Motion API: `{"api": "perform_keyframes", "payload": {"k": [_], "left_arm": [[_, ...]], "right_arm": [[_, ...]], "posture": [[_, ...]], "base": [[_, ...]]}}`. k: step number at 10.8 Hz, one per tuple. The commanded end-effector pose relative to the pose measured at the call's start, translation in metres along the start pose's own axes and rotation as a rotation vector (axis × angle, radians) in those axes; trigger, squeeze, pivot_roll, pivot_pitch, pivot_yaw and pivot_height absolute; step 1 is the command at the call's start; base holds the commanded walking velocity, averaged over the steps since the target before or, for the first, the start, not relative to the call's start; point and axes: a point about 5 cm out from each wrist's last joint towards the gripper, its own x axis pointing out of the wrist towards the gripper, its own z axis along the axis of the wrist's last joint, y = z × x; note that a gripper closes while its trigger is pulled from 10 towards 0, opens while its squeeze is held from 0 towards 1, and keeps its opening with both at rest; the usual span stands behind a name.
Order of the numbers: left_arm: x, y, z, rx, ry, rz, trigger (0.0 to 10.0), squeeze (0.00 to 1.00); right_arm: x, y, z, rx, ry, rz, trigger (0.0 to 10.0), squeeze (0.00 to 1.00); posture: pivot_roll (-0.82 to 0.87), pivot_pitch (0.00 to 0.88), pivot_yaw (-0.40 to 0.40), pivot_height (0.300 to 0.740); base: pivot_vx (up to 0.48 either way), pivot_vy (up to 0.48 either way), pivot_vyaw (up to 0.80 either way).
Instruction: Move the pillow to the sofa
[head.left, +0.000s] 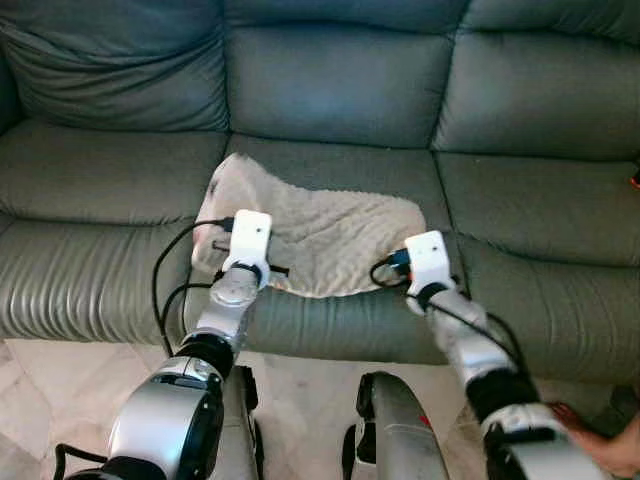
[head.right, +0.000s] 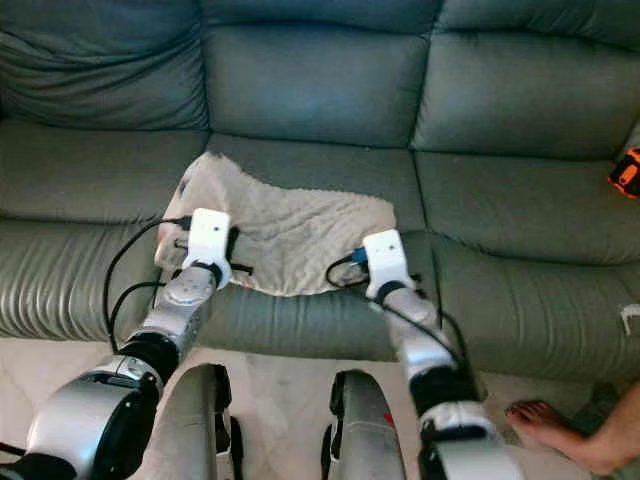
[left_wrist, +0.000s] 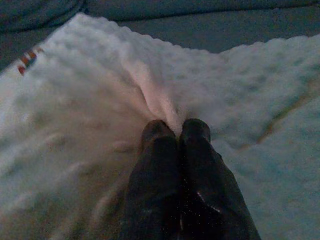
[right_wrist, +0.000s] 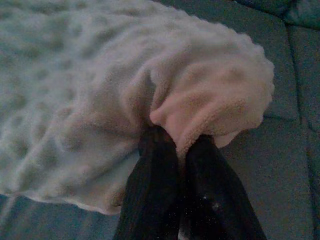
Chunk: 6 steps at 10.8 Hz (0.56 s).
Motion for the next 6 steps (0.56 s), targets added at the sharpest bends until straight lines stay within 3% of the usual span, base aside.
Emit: {"api": "perform_keyframes", "payload": {"k": [1,2,3,4,6], "left_arm": [[0.002,-0.004,0.003,-0.016,0.007,-0.013,10.0,0.0],[0.0,-0.012,0.002,-0.019,0.007,-0.045,10.0,0.0],[-0.003,-0.02,-0.001,0.014,-0.007,-0.072,10.0,0.0],[-0.009,-0.035,0.0,0.112,-0.093,-0.157,10.0,0.0],[-0.019,-0.063,-0.017,0.047,-0.017,-0.289,10.0,0.0]], "right_arm": [[-0.001,-0.009,-0.004,-0.002,0.032,-0.035,10.0,0.0],[-0.004,-0.018,-0.006,-0.018,0.043,-0.062,10.0,0.0],[-0.012,-0.036,-0.011,-0.066,0.065,-0.143,10.0,0.0],[-0.028,-0.063,-0.018,-0.124,0.077,-0.242,10.0,0.0],[-0.054,-0.087,-0.049,-0.122,0.166,-0.313,10.0,0.0]], "posture": [[-0.04,0.173,-0.041,0.627],[-0.05,0.172,-0.041,0.627],[-0.04,0.173,-0.042,0.627],[-0.04,0.173,-0.042,0.627],[-0.05,0.169,-0.042,0.627]], "base": [[0.0,0.0,0.0],[0.0,0.0,0.0],[0.0,0.0,0.0],[0.0,0.0,0.0],[0.0,0.0,0.0]]}}
